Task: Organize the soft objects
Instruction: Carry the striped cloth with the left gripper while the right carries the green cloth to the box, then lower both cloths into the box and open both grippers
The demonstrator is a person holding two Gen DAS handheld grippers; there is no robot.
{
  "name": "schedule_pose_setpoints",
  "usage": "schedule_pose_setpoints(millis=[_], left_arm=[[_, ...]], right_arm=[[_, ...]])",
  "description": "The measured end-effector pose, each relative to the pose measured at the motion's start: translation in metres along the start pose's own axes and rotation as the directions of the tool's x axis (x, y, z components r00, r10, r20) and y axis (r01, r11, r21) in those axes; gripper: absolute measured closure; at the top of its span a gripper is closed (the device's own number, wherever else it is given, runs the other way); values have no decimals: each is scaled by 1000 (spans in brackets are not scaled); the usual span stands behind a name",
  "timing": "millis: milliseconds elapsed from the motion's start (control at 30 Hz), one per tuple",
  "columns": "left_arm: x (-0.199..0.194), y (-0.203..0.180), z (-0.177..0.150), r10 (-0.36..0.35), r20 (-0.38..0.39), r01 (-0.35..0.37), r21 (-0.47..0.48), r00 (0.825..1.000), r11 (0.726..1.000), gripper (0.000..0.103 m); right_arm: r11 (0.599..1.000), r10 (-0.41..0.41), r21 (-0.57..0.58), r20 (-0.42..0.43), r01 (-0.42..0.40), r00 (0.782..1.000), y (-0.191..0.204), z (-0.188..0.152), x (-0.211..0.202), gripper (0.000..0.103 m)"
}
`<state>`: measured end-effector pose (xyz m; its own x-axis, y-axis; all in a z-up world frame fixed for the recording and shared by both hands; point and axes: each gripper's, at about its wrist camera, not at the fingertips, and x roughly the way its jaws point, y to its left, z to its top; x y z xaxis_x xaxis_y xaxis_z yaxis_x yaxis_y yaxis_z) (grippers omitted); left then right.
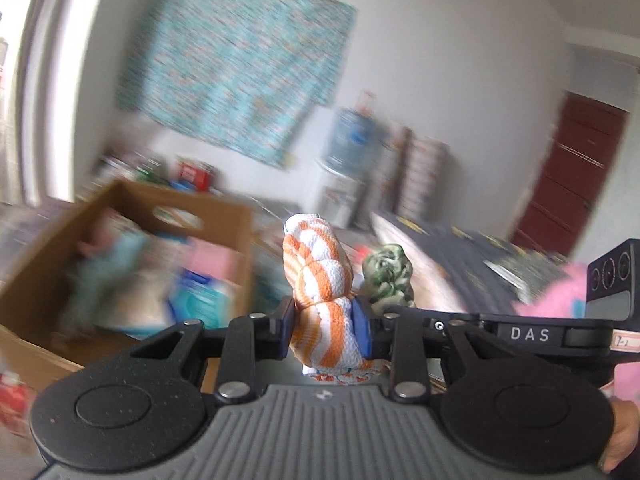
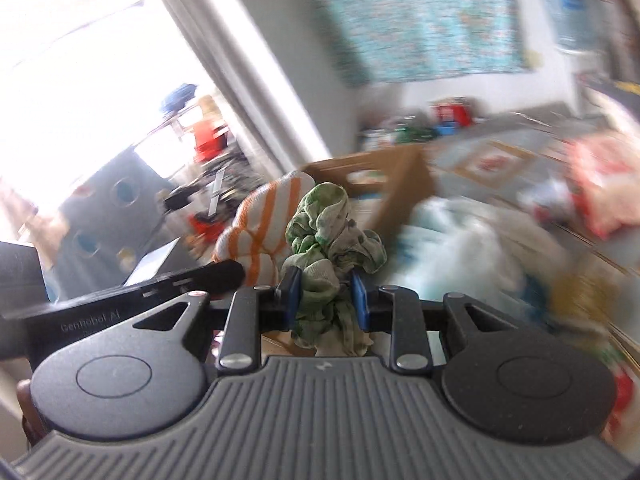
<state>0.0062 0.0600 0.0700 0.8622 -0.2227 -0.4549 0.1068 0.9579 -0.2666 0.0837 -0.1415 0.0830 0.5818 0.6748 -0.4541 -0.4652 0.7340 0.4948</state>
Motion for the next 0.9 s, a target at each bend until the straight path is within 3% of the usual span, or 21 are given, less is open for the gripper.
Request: schedule_pose_setpoints(millis=[100, 233, 433, 533, 633, 800, 900], left_arm=[[-15, 29, 16, 97, 20, -97, -5, 995, 995, 71], [-13, 76, 36, 193, -32, -194, -20, 981, 981, 71], [30, 138, 52, 265, -178, -269, 2, 948, 963, 71], [56, 157, 50, 285, -258, -282, 46, 923, 958, 71], [69, 174, 42, 311, -325, -298, 90, 893, 950, 71], [88, 183, 33, 393, -378, -344, 193, 838, 919, 71], [96, 187, 30, 412, -406, -343, 234, 816, 910, 71]], right_arm=[[996, 84, -30, -73, -86, 994, 22, 18, 43, 77], [987, 157, -4, -185, -161, 970, 44, 36, 105, 77], [986, 167, 48, -361, -160, 917, 55, 46, 190, 77], [992, 119, 16, -420, -123, 900, 59, 37, 219, 77], [994, 111, 46, -491, -101, 864, 53, 30, 245, 76], [992, 115, 116, -577, -59, 808, 42, 18, 281, 75], [988, 131, 144, -612, -52, 780, 40, 12, 296, 74]])
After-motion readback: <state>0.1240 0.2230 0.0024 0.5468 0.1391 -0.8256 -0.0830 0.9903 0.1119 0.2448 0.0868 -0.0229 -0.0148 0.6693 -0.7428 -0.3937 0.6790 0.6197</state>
